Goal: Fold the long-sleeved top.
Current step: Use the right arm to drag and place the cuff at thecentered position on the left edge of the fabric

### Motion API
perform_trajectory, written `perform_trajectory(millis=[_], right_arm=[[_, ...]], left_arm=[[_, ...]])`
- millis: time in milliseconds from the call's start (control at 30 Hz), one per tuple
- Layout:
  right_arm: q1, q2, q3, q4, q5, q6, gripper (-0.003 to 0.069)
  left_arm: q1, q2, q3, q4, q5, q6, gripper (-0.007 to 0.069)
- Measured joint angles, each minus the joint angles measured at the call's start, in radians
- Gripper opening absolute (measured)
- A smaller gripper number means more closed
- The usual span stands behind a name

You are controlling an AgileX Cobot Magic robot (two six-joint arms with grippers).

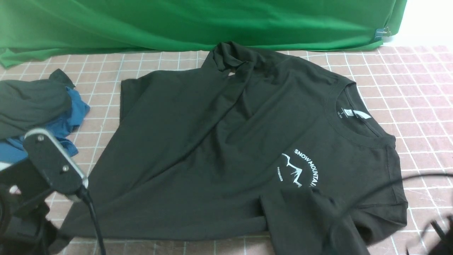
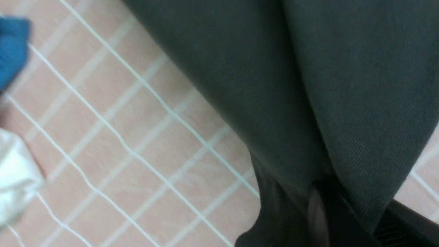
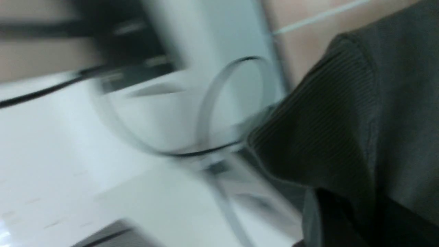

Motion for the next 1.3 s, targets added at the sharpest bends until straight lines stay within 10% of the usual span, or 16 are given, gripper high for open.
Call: perform_trajectory(millis=[333, 667, 967, 1300], right_arm=[[0.186, -0.048, 0.0, 0.142, 0.022, 0.078, 0.0118], [-0.068, -0.024, -0.194, -0.173, -0.023, 0.106, 0.0118], [-0.344, 0.251, -0.464, -0.245, -0.301, -0.324, 0.0118], [-0.375, 0.546, -0.803, -0.25, -0.391, -0.581, 0.0118]], left_arm=[[0.0, 0.0, 0.0, -0.023, 0.072, 0.02, 0.0032], [0.0, 0.0, 0.0, -0.002, 0.064, 0.023, 0.0032], [0.0, 0.0, 0.016, 0.001, 0.009, 0.023, 0.0032], [0.0, 0.0, 0.104, 0.0, -0.041, 0.023, 0.0032]])
